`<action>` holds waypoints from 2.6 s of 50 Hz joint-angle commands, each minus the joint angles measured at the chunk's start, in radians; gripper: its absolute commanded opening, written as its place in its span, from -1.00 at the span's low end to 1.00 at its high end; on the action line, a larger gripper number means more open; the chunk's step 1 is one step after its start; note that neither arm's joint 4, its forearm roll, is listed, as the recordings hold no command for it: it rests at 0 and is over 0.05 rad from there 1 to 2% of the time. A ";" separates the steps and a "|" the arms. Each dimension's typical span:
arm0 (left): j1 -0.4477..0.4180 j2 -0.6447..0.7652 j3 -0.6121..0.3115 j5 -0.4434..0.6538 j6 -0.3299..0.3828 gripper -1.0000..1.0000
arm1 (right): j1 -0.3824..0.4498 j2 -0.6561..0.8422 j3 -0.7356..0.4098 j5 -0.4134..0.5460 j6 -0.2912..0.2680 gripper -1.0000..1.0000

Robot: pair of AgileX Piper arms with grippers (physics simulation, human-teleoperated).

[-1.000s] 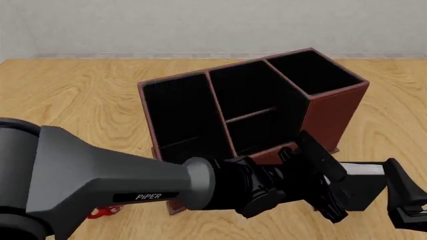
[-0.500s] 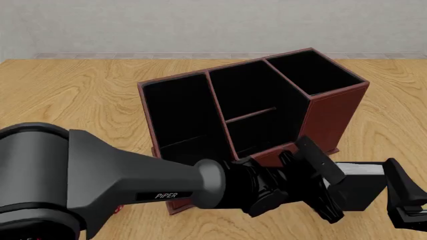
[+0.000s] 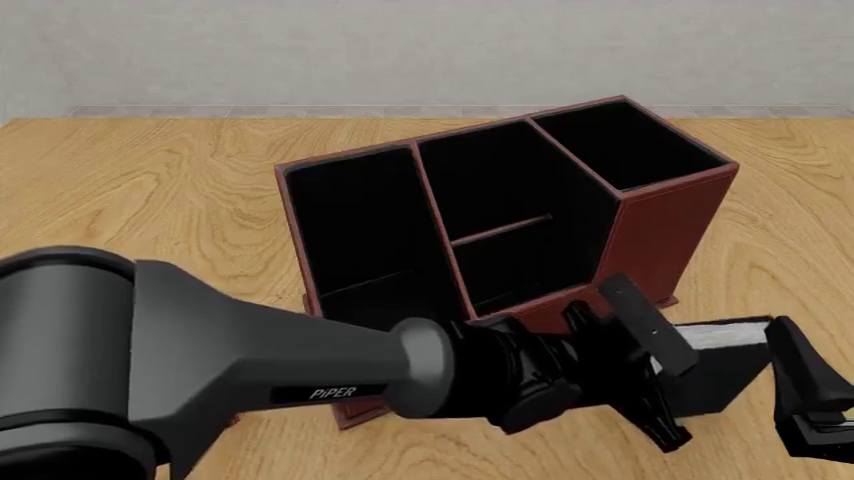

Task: Pick up the book and place it in the back compartment of the caddy.

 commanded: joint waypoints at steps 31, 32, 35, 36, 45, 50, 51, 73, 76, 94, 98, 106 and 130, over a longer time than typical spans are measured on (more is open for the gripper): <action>0.021 -0.225 0.178 -0.110 0.019 -1.00 | 0.001 0.002 0.000 -0.002 0.000 1.00; 0.021 -0.227 0.182 -0.111 0.017 -1.00 | 0.001 0.002 -0.001 -0.001 0.000 1.00; 0.020 -0.244 0.204 -0.117 0.022 -1.00 | 0.001 0.001 -0.001 -0.001 0.000 1.00; 0.020 -0.244 0.204 -0.117 0.022 -1.00 | 0.001 0.001 -0.001 -0.001 0.000 1.00; 0.024 -0.292 0.283 -0.155 0.022 -1.00 | 0.001 0.004 0.000 -0.004 0.000 1.00; 0.031 -0.328 0.310 -0.157 0.019 -1.00 | 0.001 0.001 0.000 0.000 0.000 1.00; 0.041 -0.346 0.322 -0.159 0.004 -1.00 | 0.001 0.003 0.001 -0.003 0.000 1.00; 0.116 -0.519 0.448 -0.138 0.039 -1.00 | 0.001 -0.002 -0.002 0.004 0.000 1.00; 0.129 -0.537 0.451 -0.126 0.047 -1.00 | 0.001 -0.002 -0.002 0.004 0.000 1.00; 0.139 -0.650 0.417 -0.011 0.066 -1.00 | 0.001 -0.002 -0.002 0.004 0.000 1.00; 0.146 -0.662 0.412 0.007 0.072 -1.00 | 0.002 -0.002 -0.002 0.004 0.000 1.00; 0.159 -0.673 0.401 0.033 0.080 -1.00 | 0.001 -0.002 -0.002 0.004 0.000 1.00; 0.238 -0.696 0.405 0.044 0.094 -1.00 | 0.001 -0.002 -0.002 0.004 -0.001 1.00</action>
